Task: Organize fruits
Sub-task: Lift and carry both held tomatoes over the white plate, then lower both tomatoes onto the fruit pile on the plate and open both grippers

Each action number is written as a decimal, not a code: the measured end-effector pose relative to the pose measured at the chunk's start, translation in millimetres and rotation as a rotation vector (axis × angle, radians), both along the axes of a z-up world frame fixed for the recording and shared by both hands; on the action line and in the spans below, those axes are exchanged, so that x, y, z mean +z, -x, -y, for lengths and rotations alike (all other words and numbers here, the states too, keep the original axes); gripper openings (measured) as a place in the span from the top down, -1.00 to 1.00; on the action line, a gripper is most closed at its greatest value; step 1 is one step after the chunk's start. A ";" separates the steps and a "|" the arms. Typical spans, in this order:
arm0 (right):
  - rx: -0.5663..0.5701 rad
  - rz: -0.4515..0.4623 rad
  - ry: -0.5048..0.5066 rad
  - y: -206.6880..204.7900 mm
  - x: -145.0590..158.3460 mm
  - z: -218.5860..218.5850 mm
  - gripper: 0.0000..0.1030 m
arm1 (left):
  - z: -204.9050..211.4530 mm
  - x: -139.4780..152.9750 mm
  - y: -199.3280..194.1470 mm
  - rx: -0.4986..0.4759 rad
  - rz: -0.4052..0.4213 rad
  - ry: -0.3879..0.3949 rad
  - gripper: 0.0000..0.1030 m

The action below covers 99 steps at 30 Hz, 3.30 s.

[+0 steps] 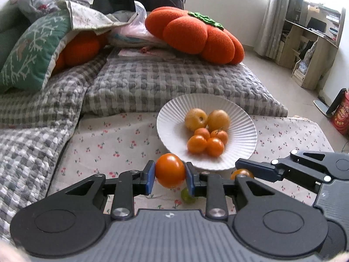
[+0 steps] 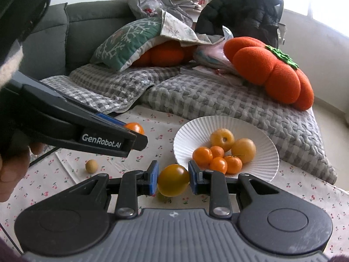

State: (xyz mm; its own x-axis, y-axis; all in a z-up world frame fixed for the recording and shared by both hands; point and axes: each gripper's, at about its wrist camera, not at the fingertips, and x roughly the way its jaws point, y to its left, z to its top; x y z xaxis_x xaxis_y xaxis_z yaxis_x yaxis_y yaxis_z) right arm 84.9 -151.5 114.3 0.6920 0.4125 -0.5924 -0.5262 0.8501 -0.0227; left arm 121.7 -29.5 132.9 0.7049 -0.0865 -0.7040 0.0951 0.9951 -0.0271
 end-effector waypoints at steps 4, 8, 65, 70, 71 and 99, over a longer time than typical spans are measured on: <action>-0.024 -0.011 -0.010 -5.2 1.0 2.8 0.49 | 1.3 3.4 -7.9 0.015 0.003 0.008 0.60; -0.045 -0.031 -0.029 -10.3 3.9 5.1 0.49 | 1.9 1.2 -16.1 0.028 -0.008 0.016 0.60; -0.353 -0.257 -0.375 -136.4 -52.7 46.2 0.49 | -15.6 -79.7 -154.8 0.105 -0.162 0.423 0.59; -0.351 -0.251 -0.382 -136.8 -51.1 47.2 0.48 | -18.0 -79.5 -154.1 0.102 -0.166 0.445 0.58; -0.351 -0.249 -0.388 -136.6 -50.4 47.9 0.48 | -18.2 -78.9 -153.8 0.099 -0.168 0.449 0.58; -0.389 -0.180 -0.274 -118.4 -31.0 58.1 0.46 | -12.3 -24.2 -116.9 0.049 -0.080 0.236 0.57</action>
